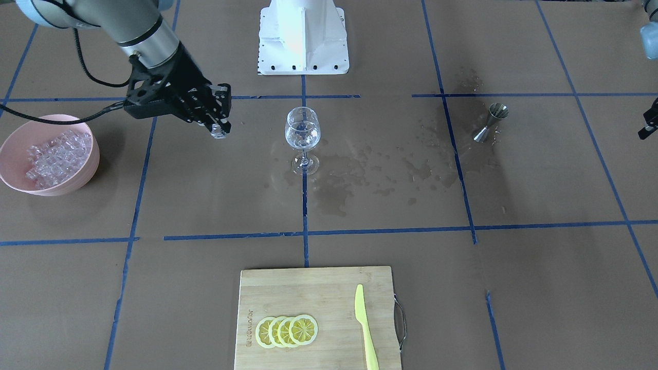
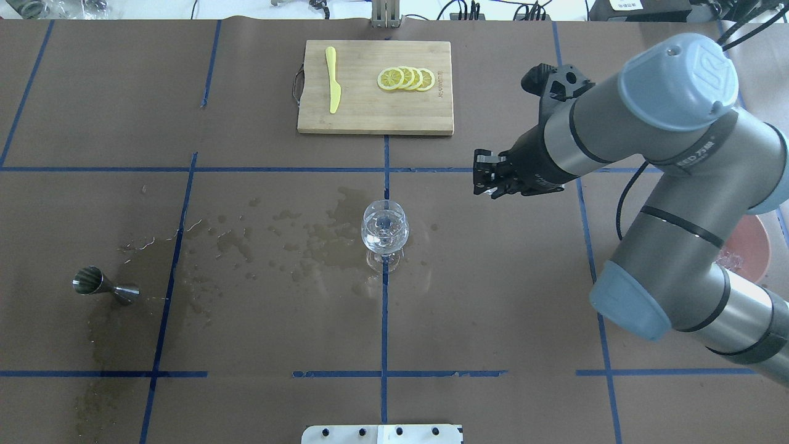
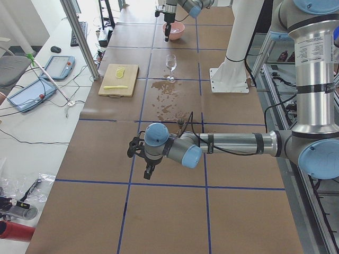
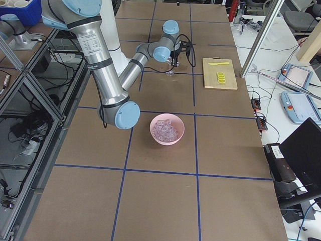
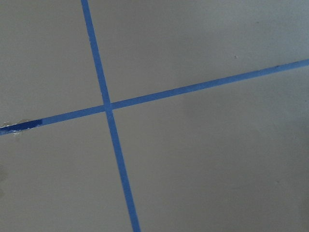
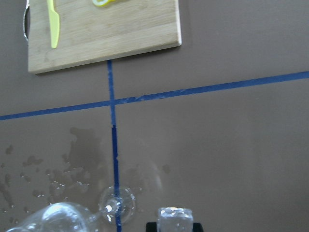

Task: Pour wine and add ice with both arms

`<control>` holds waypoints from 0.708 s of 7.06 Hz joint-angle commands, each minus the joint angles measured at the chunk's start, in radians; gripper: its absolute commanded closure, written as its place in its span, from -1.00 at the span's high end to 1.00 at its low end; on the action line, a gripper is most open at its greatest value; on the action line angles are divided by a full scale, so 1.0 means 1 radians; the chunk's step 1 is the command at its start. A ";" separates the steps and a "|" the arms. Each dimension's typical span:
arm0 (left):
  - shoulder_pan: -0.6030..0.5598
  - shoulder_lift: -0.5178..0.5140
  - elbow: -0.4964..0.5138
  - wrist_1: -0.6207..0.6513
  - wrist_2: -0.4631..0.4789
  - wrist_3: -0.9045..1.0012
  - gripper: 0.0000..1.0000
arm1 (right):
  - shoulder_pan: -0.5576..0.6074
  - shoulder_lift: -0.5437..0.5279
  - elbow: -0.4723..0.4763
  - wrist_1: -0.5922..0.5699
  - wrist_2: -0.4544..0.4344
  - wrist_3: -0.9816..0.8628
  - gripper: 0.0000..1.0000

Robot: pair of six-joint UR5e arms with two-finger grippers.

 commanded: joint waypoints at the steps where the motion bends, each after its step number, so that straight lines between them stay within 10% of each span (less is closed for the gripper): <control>1: -0.052 -0.057 -0.002 0.109 0.031 0.068 1.00 | -0.092 0.117 0.001 -0.100 -0.050 0.076 -1.00; 5: -0.055 -0.037 -0.014 0.107 0.029 0.068 1.00 | -0.137 0.221 -0.031 -0.161 -0.092 0.119 -1.00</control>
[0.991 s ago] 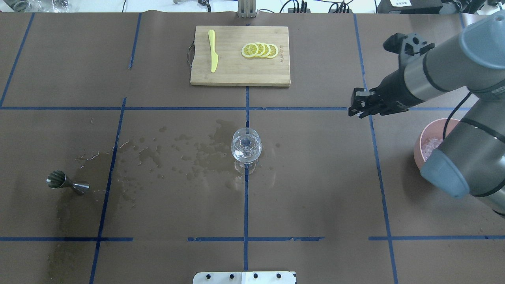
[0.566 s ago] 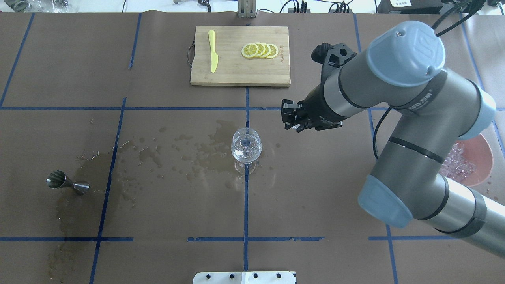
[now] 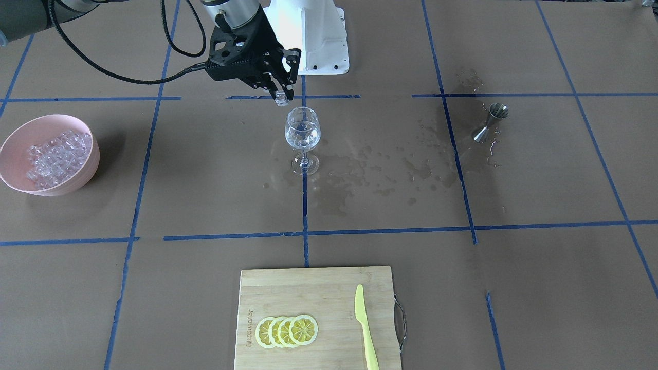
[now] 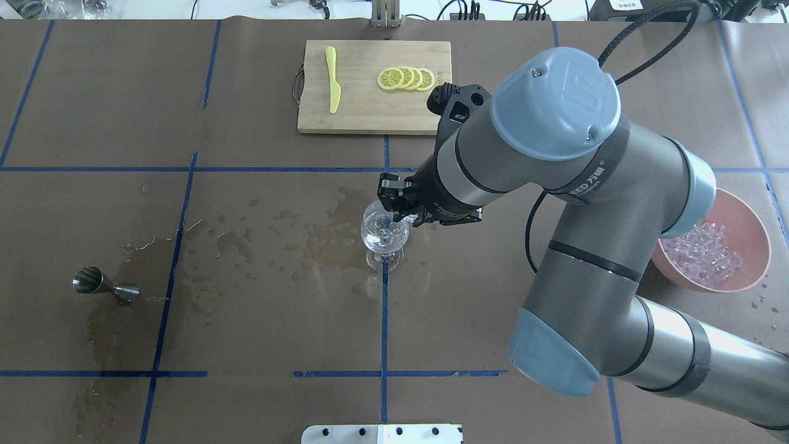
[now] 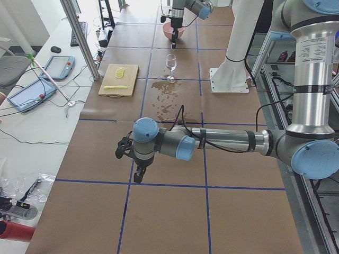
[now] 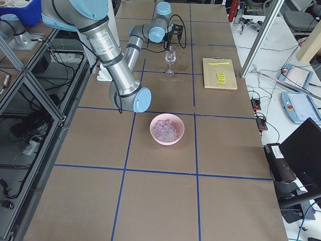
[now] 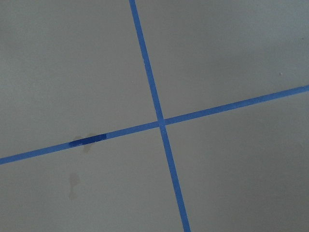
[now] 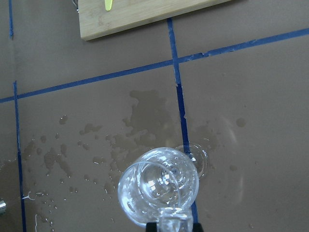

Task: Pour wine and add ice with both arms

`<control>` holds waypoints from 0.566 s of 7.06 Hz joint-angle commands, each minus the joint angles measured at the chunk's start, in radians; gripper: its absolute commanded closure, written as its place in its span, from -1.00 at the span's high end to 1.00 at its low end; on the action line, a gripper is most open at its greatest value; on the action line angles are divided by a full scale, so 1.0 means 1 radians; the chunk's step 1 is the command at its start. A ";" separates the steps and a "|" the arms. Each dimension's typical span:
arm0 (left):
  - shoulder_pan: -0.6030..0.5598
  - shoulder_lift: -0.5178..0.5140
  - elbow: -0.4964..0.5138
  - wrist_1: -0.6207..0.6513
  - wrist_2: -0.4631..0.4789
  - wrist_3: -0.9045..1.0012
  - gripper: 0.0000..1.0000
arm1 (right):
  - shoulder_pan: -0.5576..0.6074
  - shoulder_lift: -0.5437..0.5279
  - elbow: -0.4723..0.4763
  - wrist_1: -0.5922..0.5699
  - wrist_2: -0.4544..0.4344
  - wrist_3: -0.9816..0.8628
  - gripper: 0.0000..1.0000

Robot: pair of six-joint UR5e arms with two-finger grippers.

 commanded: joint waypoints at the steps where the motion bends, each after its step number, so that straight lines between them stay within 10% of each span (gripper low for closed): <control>1: -0.003 0.003 -0.006 0.000 0.000 0.000 1.00 | -0.018 0.035 -0.039 -0.008 -0.024 0.015 -1.00; 4: -0.003 0.005 -0.006 -0.001 -0.002 0.000 1.00 | -0.020 0.054 -0.065 -0.002 -0.023 0.023 -0.93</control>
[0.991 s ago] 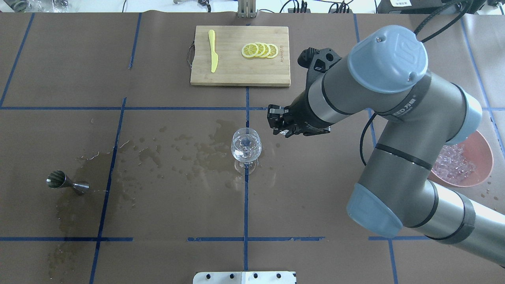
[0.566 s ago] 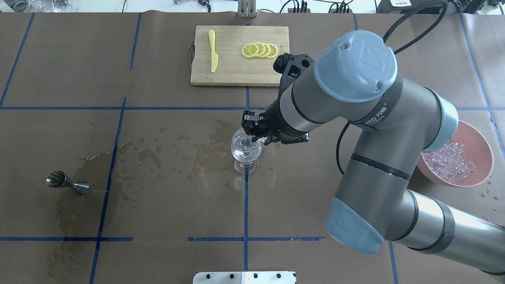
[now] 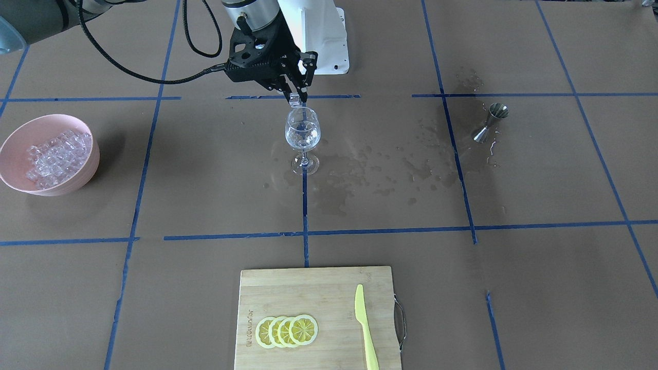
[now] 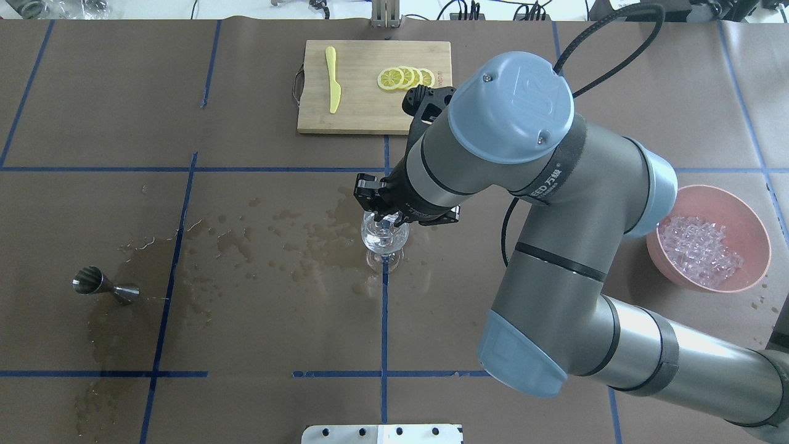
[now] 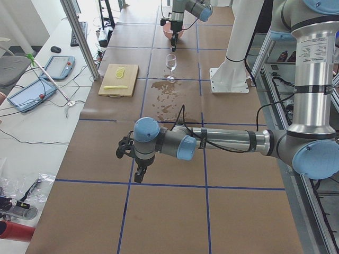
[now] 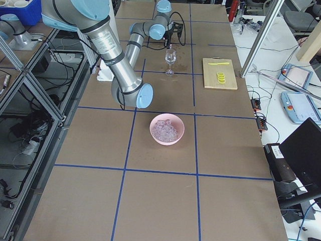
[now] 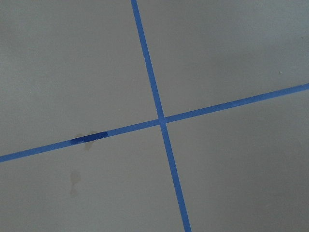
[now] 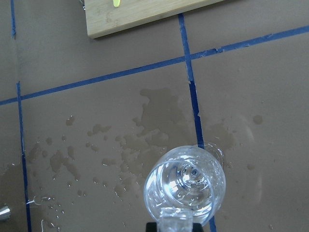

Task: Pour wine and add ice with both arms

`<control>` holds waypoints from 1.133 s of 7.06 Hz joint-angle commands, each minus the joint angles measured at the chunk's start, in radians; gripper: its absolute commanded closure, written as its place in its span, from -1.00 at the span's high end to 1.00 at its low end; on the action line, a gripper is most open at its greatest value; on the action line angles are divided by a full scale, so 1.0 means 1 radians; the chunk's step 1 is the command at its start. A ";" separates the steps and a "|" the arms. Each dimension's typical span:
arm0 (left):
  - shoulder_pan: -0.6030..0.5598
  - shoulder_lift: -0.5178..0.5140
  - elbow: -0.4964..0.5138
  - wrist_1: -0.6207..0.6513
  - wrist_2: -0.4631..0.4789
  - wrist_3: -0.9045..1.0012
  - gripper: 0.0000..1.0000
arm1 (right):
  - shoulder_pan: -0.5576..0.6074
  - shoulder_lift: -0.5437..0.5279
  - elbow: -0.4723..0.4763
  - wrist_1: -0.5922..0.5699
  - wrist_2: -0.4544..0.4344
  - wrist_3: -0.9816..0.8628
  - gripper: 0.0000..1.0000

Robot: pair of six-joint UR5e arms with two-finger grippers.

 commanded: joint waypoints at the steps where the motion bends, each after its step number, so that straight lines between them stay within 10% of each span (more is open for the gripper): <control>1: 0.000 0.001 0.001 -0.001 0.000 0.000 1.00 | -0.002 0.006 -0.014 0.002 -0.001 0.001 0.97; 5: -0.002 0.001 -0.001 -0.002 -0.003 0.000 1.00 | 0.036 -0.017 0.000 0.000 0.047 -0.012 1.00; 8: -0.002 -0.001 -0.001 -0.002 -0.008 -0.005 1.00 | 0.300 -0.330 0.115 0.005 0.301 -0.345 1.00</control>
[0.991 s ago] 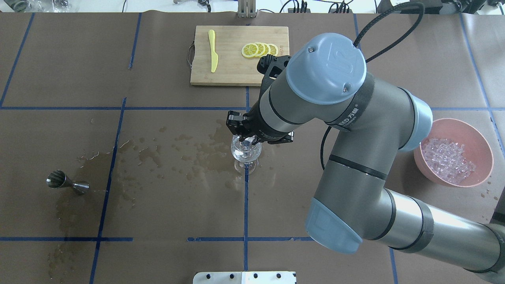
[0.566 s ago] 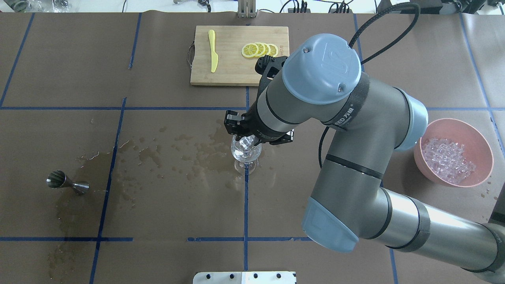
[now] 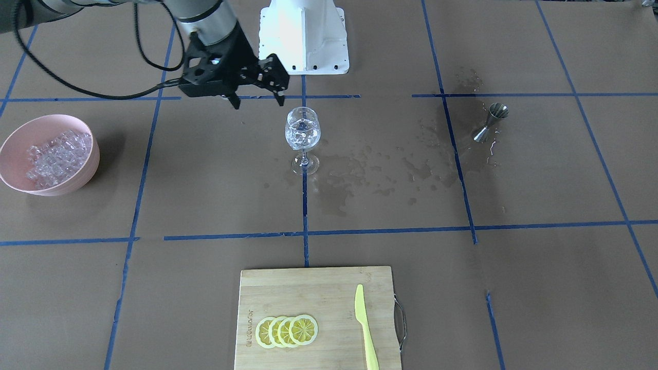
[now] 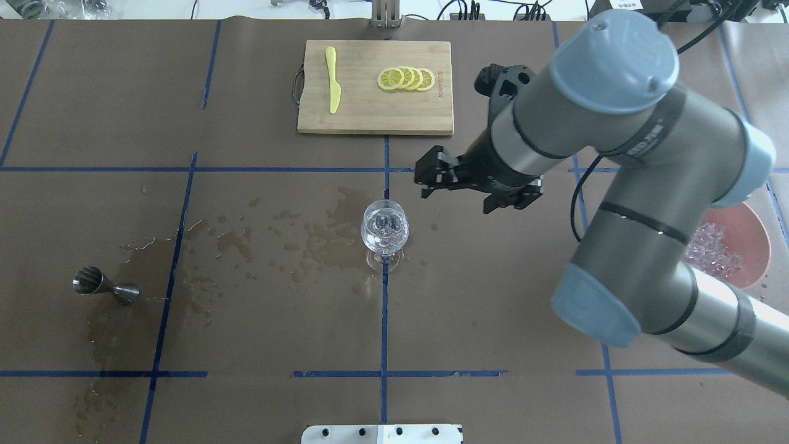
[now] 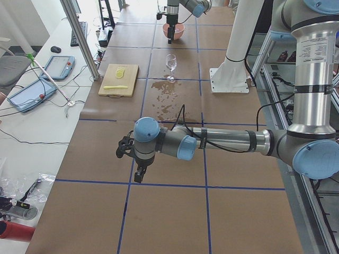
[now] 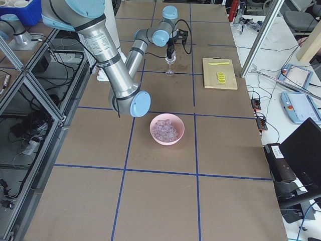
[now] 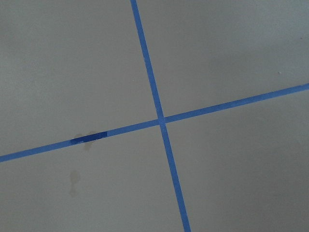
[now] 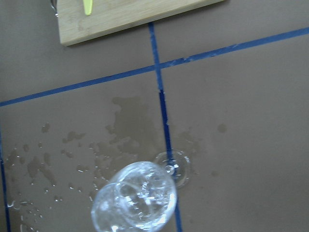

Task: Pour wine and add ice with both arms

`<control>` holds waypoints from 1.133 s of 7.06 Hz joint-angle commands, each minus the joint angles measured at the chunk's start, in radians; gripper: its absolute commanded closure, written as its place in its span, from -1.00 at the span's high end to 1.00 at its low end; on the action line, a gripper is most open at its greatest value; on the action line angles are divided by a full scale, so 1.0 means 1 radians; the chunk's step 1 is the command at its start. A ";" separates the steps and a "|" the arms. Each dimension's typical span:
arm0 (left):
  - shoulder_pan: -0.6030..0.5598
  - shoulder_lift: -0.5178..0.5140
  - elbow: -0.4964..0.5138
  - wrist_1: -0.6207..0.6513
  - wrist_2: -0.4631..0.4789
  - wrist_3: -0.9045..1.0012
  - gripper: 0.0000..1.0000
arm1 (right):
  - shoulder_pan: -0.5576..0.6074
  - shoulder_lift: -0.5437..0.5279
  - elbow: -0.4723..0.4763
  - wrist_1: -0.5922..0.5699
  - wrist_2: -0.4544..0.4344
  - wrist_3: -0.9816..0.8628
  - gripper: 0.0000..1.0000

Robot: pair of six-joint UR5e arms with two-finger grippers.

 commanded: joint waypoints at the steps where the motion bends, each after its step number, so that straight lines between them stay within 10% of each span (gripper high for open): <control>1: 0.000 0.001 -0.012 0.000 -0.005 -0.005 1.00 | 0.232 -0.234 0.022 0.004 0.165 -0.386 1.00; 8: 0.005 0.092 -0.066 -0.066 0.008 -0.013 1.00 | 0.865 -0.435 -0.482 -0.006 0.208 -1.590 1.00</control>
